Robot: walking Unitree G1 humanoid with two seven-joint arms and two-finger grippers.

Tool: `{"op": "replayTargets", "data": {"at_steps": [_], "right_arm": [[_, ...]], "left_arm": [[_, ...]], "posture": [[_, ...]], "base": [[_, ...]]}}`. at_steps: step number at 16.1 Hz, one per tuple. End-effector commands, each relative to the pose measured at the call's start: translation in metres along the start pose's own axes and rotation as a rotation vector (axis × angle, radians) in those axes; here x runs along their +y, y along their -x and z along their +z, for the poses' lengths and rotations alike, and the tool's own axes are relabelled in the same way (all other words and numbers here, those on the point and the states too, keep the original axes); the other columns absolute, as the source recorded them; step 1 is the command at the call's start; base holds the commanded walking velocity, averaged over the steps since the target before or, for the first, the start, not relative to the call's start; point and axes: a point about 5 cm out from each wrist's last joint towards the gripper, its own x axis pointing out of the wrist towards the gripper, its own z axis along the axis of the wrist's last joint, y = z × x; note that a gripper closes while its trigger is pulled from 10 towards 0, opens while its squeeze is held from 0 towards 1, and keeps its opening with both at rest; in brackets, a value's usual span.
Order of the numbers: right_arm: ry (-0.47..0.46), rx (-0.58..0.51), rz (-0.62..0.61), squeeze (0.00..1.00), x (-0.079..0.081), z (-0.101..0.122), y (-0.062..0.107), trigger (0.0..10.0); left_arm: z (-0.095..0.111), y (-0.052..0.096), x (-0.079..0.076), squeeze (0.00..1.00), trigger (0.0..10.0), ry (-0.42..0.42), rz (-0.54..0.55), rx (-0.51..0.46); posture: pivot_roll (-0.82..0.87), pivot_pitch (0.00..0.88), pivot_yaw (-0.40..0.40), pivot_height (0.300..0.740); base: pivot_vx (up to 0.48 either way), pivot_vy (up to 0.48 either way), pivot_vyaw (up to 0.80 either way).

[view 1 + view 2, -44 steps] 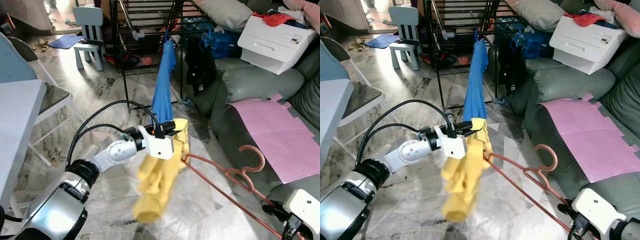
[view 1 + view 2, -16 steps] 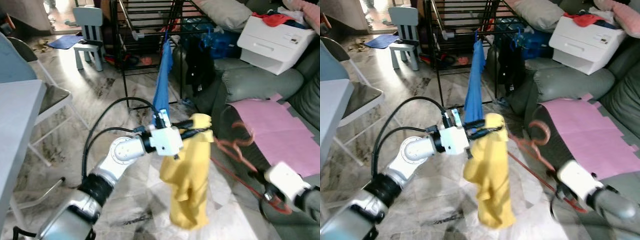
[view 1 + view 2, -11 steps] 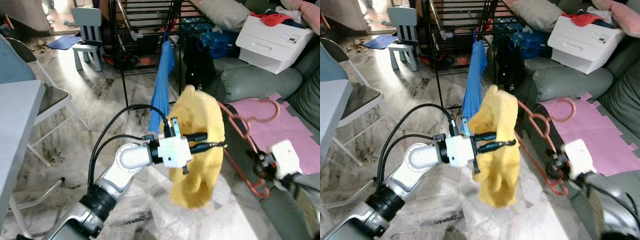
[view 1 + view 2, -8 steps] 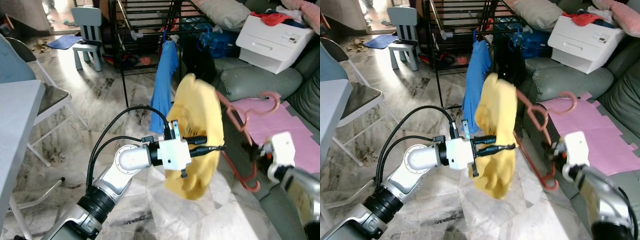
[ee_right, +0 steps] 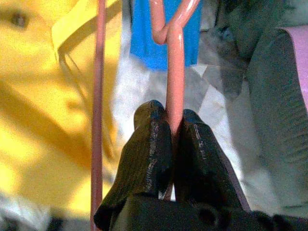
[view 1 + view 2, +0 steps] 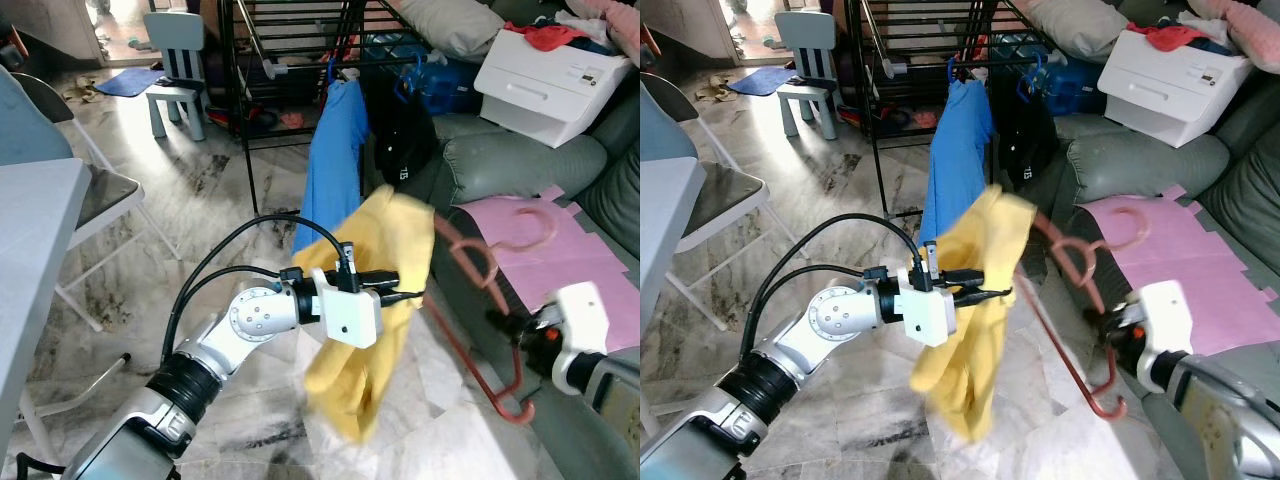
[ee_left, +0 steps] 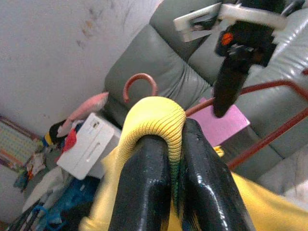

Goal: Hang hanger

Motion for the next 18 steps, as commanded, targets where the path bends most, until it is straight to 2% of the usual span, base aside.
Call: {"op": "replayTargets", "data": {"at_steps": [1, 2, 3, 4, 5, 6, 8, 9, 10, 11, 13, 14, 15, 16, 18], "right_arm": [[-0.106, -0.124, 0.073, 0.00, 0.021, 0.020, -0.002, 10.0], [-0.106, -0.123, 0.132, 0.00, 0.036, 0.017, -0.004, 10.0], [-0.007, -0.051, 0.162, 0.00, 0.042, 0.006, -0.001, 10.0], [-0.017, -0.026, 0.133, 0.00, 0.038, 0.001, 0.000, 10.0], [-0.119, -0.060, 0.053, 0.00, 0.024, 0.003, -0.001, 10.0], [-0.217, -0.138, -0.037, 0.00, 0.010, 0.015, -0.003, 10.0], [-0.320, -0.228, -0.009, 0.00, 0.014, 0.031, -0.005, 10.0], [-0.353, -0.264, 0.078, 0.00, 0.028, 0.039, -0.006, 10.0], [-0.298, -0.283, 0.154, 0.00, 0.043, 0.044, -0.004, 10.0], [-0.303, -0.314, 0.130, 0.00, 0.042, 0.047, -0.004, 10.0], [-0.387, -0.412, 0.041, 0.00, 0.027, 0.058, -0.002, 10.0], [-0.483, -0.509, 0.019, 0.00, 0.023, 0.072, -0.001, 10.0], [-0.530, -0.540, 0.054, 0.00, 0.029, 0.079, -0.002, 10.0], [-0.476, -0.539, 0.090, 0.00, 0.052, 0.086, -0.008, 10.0], [-0.396, -0.514, 0.087, 0.00, 0.071, 0.087, -0.015, 10.0]], "left_arm": [[0.007, -0.007, -0.004, 0.00, 10.0, -0.049, -0.032, -0.053], [0.006, -0.007, -0.005, 0.00, 10.0, -0.068, -0.026, -0.048], [0.004, -0.006, -0.003, 0.00, 10.0, -0.081, -0.013, -0.038], [0.004, -0.004, -0.001, 0.00, 10.0, -0.086, -0.003, -0.037], [0.004, -0.002, 0.001, 0.00, 10.0, -0.088, 0.007, -0.044], [0.004, -0.001, 0.000, 0.00, 10.0, -0.071, 0.017, -0.056], [0.005, -0.003, -0.006, 0.00, 10.0, -0.060, 0.010, -0.064], [0.005, -0.005, -0.010, 0.00, 10.0, -0.065, 0.009, -0.066], [0.004, -0.005, -0.013, 0.00, 10.0, -0.069, 0.006, -0.064], [0.003, -0.003, -0.013, 0.00, 10.0, -0.062, 0.001, -0.060], [0.001, 0.000, -0.018, 0.00, 10.0, -0.049, -0.016, -0.052], [0.000, 0.000, -0.024, 0.00, 10.0, -0.026, -0.030, -0.050], [0.000, -0.001, -0.027, 0.00, 10.0, -0.017, -0.038, -0.050], [0.000, -0.004, -0.031, 0.00, 10.0, 0.007, -0.029, -0.047], [0.000, -0.006, -0.033, 0.00, 10.0, 0.023, -0.023, -0.043]], "posture": [[-0.01, 0.000, -0.051, 0.740], [-0.01, 0.000, -0.050, 0.740], [-0.01, 0.000, -0.051, 0.740], [0.00, 0.000, -0.053, 0.740], [0.00, 0.000, -0.053, 0.740], [0.00, 0.000, -0.054, 0.740], [-0.01, 0.000, -0.053, 0.740], [-0.01, 0.000, -0.051, 0.740], [-0.01, 0.000, -0.052, 0.740], [-0.01, 0.000, -0.053, 0.740], [-0.01, 0.000, -0.054, 0.740], [-0.01, 0.000, -0.054, 0.740], [-0.01, 0.000, -0.054, 0.740], [-0.02, 0.000, -0.053, 0.740], [-0.02, 0.000, -0.054, 0.740]], "base": [[0.000, 0.000, 0.00], [0.000, 0.000, 0.00], [0.000, 0.000, 0.00], [0.000, 0.000, 0.00], [0.000, 0.000, 0.00], [0.000, 0.000, 0.00], [0.000, 0.000, 0.00], [0.000, 0.000, 0.00], [0.000, 0.000, 0.00], [0.000, 0.000, 0.00], [0.000, 0.000, 0.00], [0.000, 0.000, 0.00], [0.000, 0.000, 0.00], [0.000, 0.000, 0.00], [0.000, 0.000, 0.00]]}}
